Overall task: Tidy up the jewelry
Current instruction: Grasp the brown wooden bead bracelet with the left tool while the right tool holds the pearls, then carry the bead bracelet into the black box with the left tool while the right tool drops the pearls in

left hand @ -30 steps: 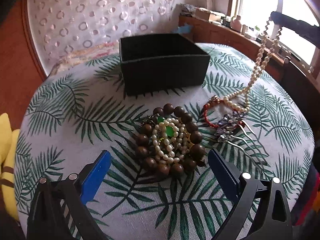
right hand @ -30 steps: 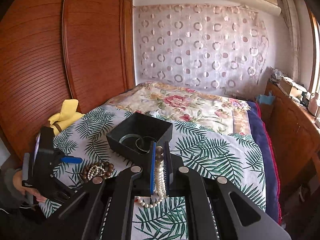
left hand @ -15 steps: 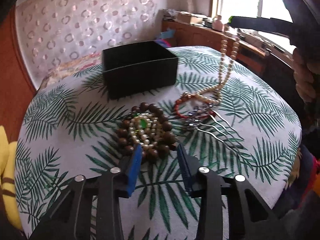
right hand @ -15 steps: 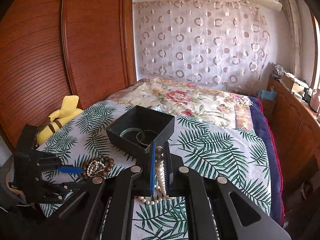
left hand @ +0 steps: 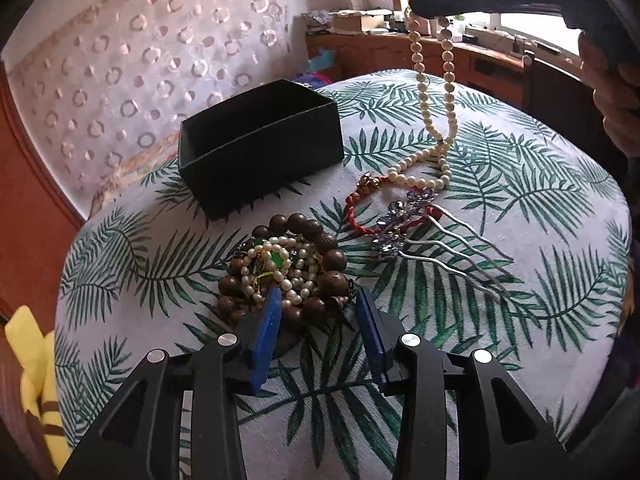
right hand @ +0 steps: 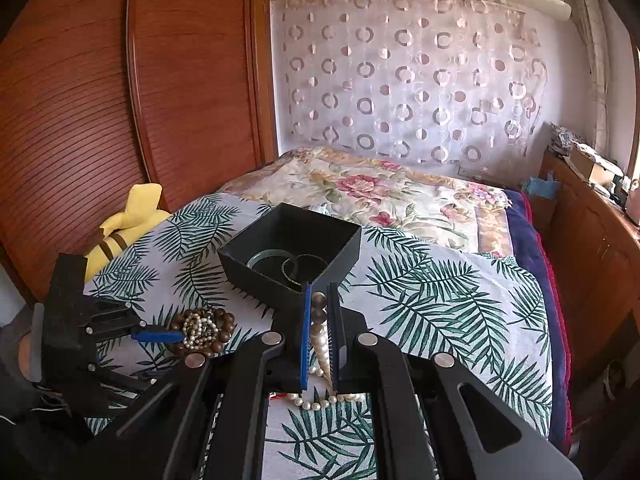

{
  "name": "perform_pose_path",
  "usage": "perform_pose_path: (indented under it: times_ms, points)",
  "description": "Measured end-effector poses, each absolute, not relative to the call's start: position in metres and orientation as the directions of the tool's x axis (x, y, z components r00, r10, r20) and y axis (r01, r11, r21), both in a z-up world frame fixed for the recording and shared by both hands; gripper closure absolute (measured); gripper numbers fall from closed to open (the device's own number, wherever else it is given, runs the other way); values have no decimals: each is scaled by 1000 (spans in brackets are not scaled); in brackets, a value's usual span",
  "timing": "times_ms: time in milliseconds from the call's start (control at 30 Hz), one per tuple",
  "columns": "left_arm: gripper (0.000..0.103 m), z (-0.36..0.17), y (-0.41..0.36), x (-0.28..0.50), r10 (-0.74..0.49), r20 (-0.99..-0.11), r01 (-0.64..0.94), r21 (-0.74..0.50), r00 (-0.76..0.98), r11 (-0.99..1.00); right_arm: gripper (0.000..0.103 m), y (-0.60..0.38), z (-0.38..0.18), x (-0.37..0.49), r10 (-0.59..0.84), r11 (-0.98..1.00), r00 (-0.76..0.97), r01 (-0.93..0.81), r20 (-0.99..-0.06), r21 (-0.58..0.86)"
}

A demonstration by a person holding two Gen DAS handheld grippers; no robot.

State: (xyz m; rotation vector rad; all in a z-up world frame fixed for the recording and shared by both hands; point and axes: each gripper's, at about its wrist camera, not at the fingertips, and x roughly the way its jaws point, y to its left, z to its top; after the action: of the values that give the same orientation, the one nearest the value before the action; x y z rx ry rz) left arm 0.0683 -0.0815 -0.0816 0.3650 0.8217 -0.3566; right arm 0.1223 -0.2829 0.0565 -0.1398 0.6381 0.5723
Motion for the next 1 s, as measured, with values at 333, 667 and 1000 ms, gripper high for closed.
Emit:
perform_pose_path:
  times_ms: [333,667,1000]
  points:
    - [91,-40,-45,69,-272,-701,404,26,659,914,94,-281,56,121,467,834,654,-550,-595,50]
    - [91,12,-26,81,-271,-610,353,15,745,936,95,-273,93,113,521,809,676,-586,-520,48]
    - [91,46,-21,103,-294,-560,345,-16,774,938,95,-265,136,114,554,791,698,-612,-454,24]
